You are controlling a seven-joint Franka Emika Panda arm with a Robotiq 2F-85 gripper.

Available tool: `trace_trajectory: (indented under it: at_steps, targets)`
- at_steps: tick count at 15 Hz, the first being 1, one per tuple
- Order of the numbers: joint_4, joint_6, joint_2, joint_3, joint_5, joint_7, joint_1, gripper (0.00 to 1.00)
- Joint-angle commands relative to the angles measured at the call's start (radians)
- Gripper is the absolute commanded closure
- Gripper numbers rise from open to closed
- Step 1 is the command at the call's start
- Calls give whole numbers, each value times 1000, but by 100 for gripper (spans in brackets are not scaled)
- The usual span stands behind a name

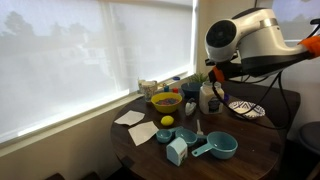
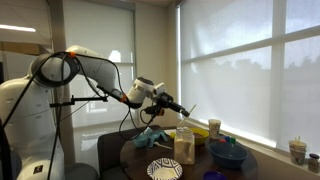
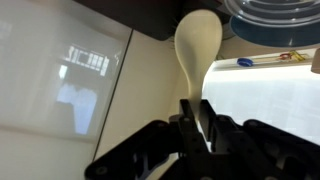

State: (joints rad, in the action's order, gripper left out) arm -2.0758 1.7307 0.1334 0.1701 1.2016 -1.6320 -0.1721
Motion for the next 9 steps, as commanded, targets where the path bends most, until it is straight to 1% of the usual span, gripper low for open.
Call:
trace_trajectory:
  at_steps: [1,3,6,7,9]
  targets:
    - [33,58,53,-19,-176,46,1,97]
    - [40,104,74,-23,-246,58,1,97]
    - [49,188,88,-18,-344,117,-4,97]
    - [42,141,77,0,-285,76,15,87]
    - [43,167,84,4,-314,94,15,87]
